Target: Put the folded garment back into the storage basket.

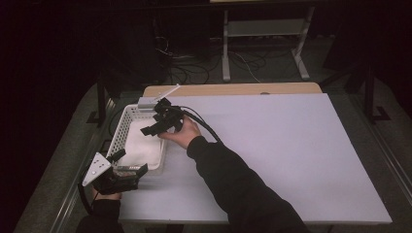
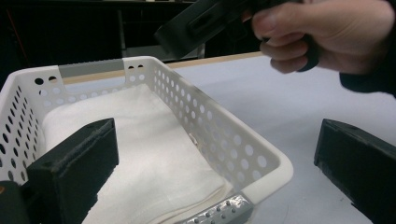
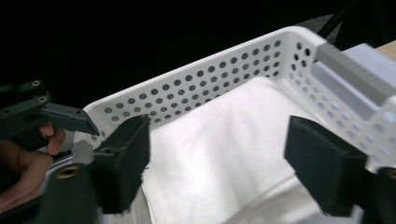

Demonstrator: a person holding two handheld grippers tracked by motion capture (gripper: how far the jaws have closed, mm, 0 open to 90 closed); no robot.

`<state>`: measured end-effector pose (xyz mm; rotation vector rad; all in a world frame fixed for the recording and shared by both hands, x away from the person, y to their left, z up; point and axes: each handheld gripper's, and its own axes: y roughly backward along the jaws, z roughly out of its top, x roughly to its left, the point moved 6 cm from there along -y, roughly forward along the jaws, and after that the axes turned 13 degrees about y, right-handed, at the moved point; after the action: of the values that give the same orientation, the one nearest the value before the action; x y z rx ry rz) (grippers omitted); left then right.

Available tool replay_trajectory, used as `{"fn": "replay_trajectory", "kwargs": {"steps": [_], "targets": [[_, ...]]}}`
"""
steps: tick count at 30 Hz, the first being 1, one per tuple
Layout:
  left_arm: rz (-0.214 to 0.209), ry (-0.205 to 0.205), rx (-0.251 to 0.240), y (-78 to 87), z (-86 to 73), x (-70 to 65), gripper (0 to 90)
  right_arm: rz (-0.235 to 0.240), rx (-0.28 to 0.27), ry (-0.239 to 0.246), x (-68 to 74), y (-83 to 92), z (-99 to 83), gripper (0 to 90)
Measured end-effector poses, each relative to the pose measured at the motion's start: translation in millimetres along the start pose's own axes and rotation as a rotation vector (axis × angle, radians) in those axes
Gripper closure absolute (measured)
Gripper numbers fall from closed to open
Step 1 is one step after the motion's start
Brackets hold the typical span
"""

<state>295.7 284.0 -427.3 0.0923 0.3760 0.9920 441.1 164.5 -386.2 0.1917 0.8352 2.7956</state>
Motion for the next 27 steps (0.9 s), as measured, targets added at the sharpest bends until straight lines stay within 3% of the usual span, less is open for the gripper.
{"fn": "replay_trajectory", "kwargs": {"steps": [6,10,27], "targets": [[-0.002,0.003,0.006,-0.3,-0.8,0.1,0.0,-0.030,-0.014,-0.003,-4.4,18.9,2.1,11.0],[0.000,0.000,0.009,-0.2,-1.0,0.2,0.0,-0.046,-0.009,-0.013,-7.6,30.2,2.2,0.0],[-0.004,0.004,0.008,-1.4,-1.4,-0.3,0.0,-0.085,-0.024,-0.025,-20.2,83.8,-7.0,0.0]]}}
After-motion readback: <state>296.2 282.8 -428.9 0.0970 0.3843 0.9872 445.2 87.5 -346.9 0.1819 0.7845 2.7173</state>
